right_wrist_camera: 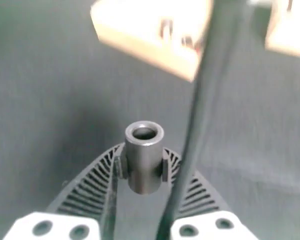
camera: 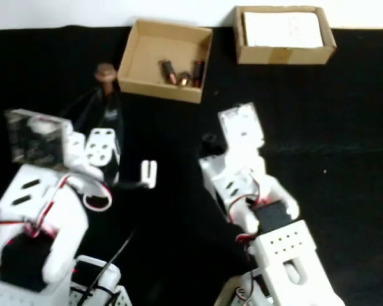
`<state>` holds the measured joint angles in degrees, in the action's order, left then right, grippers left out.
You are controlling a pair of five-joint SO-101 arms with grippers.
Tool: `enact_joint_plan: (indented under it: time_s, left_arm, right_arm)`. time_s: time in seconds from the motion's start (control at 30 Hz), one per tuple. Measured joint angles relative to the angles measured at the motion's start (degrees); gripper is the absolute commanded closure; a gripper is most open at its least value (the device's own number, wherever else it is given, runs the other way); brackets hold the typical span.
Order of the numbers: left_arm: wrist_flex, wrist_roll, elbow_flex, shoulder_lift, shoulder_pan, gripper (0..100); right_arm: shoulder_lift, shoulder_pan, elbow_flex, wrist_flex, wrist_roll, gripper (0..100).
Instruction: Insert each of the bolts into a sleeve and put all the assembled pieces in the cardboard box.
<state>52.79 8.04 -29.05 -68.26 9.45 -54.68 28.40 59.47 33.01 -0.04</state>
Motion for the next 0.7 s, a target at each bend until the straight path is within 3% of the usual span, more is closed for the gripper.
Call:
enact_joint_plan:
  time_s: [0.1,0.23,0.47,0.7]
  left_arm:
    - [0.00,1.49,3.78,-0.09,2.81,99]
    - [0.00,1.93,7.65,1.23,9.67,99]
    - [0.26,3.96,17.85,13.36,11.96,99]
    - [4.48,7.56,21.80,22.51,11.96,99]
  right_arm:
    - [0.00,0.79,0.97,-11.78,-3.43,99.1]
    - [0.00,2.11,0.97,-22.24,-14.59,99.1]
    - [0.00,7.82,2.81,-24.53,-17.58,99.1]
    - [0.09,8.79,5.63,-24.53,-17.76,99.1]
